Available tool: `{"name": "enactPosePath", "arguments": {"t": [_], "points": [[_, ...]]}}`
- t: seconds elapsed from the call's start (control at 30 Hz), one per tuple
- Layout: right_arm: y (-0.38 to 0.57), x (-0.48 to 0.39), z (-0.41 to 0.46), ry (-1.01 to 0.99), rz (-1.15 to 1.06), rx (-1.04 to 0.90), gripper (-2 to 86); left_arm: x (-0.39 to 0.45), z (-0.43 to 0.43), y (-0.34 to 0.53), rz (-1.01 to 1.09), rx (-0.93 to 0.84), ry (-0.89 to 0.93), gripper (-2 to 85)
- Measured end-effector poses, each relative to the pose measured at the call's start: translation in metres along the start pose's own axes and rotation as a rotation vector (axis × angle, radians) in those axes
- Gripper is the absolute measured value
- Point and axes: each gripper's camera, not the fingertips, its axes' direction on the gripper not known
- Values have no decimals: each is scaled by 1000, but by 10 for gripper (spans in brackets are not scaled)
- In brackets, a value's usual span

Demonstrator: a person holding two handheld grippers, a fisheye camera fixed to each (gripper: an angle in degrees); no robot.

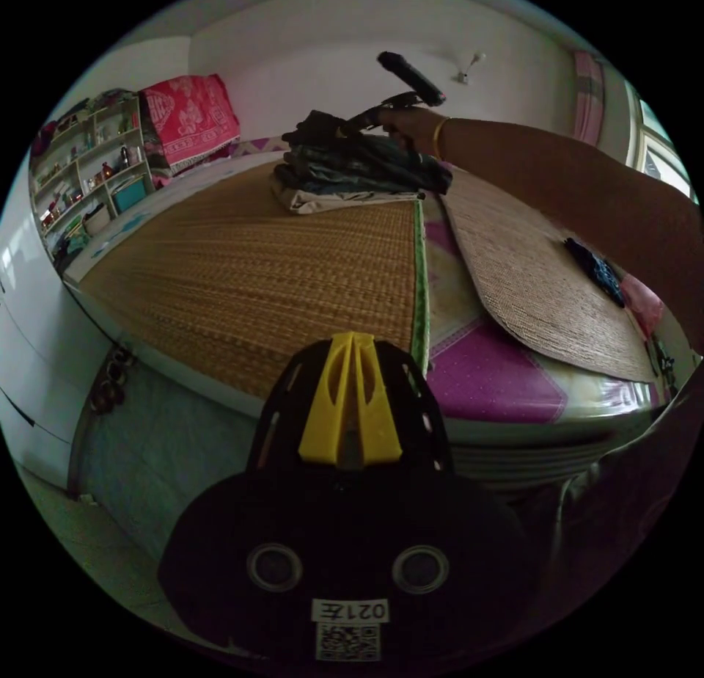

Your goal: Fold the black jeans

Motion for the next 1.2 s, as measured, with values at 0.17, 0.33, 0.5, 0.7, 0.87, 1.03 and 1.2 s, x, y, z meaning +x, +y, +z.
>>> {"name": "enactPosePath", "arguments": {"t": [0.17,0.33,0.5,0.7,0.87,1.03,1.2], "points": [[-8,78,-69,-108,215,112,-9,-1,-9,-1,-4,18,-12,-10],[3,146,-173,-22,232,137,-10,11,-14,-11,13,49,-16,-10],[37,191,-296,54,227,174,-10,44,0,-35,64,57,135,-10],[89,195,-429,191,216,65,-10,155,42,-117,168,58,625,-10],[140,196,-504,370,280,-88,-10,260,75,-153,225,-47,911,-10],[183,145,-542,503,203,-117,-9,307,81,-115,328,-46,767,-10],[245,52,-435,401,82,-239,-8,313,101,-78,355,-94,637,-10]]}}
